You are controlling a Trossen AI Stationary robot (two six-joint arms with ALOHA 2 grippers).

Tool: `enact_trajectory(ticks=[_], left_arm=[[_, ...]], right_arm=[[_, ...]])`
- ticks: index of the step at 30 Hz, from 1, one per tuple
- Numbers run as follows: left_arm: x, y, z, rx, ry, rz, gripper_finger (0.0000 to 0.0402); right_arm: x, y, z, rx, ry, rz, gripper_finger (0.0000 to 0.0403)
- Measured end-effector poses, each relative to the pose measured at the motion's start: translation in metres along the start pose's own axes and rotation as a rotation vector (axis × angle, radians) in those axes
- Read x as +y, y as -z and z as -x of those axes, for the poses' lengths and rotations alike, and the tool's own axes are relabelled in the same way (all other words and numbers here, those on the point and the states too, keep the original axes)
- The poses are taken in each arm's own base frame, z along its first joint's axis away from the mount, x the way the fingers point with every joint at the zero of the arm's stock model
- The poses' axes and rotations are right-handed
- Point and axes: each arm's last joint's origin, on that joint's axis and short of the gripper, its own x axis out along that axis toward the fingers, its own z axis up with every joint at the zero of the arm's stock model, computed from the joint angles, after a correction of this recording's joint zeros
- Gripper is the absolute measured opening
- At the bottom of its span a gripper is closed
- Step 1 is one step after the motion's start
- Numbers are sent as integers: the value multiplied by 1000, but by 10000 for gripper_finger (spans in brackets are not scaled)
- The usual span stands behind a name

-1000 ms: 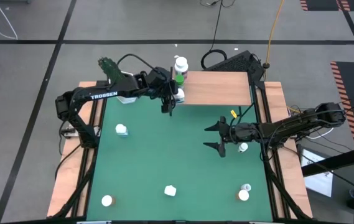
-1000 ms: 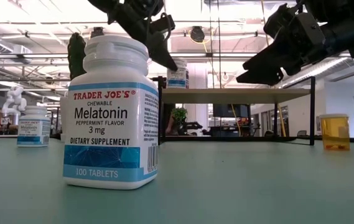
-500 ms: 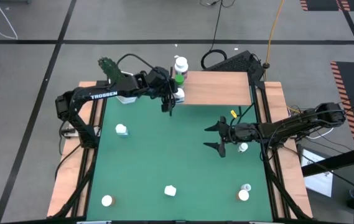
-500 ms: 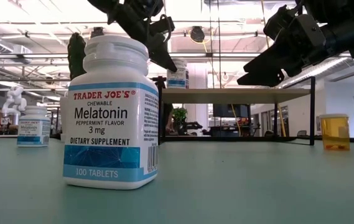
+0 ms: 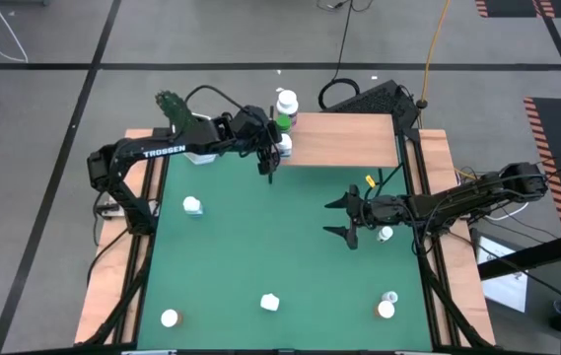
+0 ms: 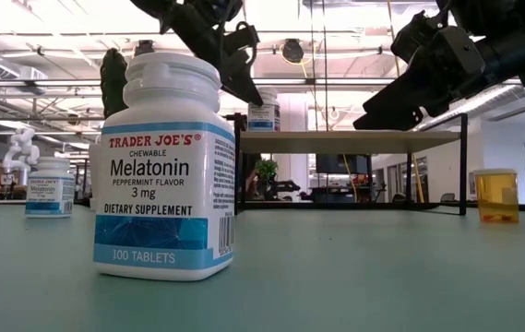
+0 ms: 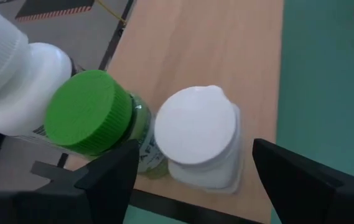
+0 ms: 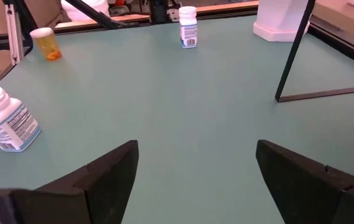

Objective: Pick and place medicine bottles onto shelf by color
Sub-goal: Put the top blue pill bottle on the shelf

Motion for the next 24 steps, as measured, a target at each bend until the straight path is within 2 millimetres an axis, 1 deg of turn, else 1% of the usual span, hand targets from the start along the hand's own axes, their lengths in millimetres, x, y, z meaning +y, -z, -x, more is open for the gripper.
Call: enact_trajectory(ticks=[6, 18, 24], left_arm=[[-5, -2, 0, -4, 7, -9, 317], [-7, -1, 2, 9, 13, -1, 317], [-8, -4, 12, 14, -31, -5, 317]], right_arm=[[0, 0, 0, -2, -1, -9, 318], [1, -2, 0, -23, -10, -13, 318], [4, -7, 1, -67, -113, 20, 318]])
